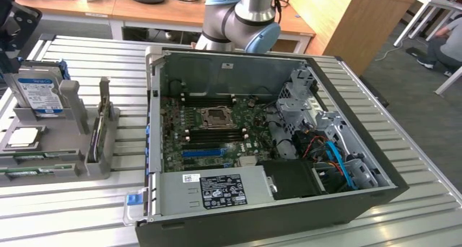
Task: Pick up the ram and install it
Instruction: 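Pick up the ram and move it above insertion slot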
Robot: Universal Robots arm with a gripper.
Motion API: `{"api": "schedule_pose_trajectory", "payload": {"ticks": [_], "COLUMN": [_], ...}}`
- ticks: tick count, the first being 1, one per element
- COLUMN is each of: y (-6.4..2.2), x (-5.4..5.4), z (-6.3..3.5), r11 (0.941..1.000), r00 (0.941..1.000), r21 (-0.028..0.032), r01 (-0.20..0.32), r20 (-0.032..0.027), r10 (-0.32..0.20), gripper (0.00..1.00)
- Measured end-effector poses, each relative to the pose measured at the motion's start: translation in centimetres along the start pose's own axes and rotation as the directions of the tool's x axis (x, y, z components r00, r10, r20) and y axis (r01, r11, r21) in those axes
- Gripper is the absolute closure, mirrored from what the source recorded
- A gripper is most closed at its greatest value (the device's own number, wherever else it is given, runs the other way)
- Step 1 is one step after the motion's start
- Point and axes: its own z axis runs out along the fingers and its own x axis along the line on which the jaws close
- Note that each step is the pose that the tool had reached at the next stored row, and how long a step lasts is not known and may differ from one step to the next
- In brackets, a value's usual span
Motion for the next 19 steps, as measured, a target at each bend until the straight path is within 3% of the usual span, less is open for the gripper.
{"api": "schedule_pose_trajectory", "payload": {"ticks": [5, 10, 14, 19], "y": [0.0, 0.0, 0.0, 0.0], "x": [0.0, 0.0, 0.0, 0.0], "z": [0.0, 0.01, 0.01, 0.02], "r11": [0.9979, 0.9911, 0.9816, 0.9637], "r00": [0.9979, 0.991, 0.9816, 0.9637], "r21": [-0.0014, -0.0028, -0.0041, -0.0064], "r01": [0.065, 0.133, 0.191, 0.267], "r20": [-0.0029, -0.0063, -0.0091, -0.0127], "r10": [-0.065, -0.133, -0.191, -0.267], "gripper": [0.89, 0.89, 0.89, 0.89]}}
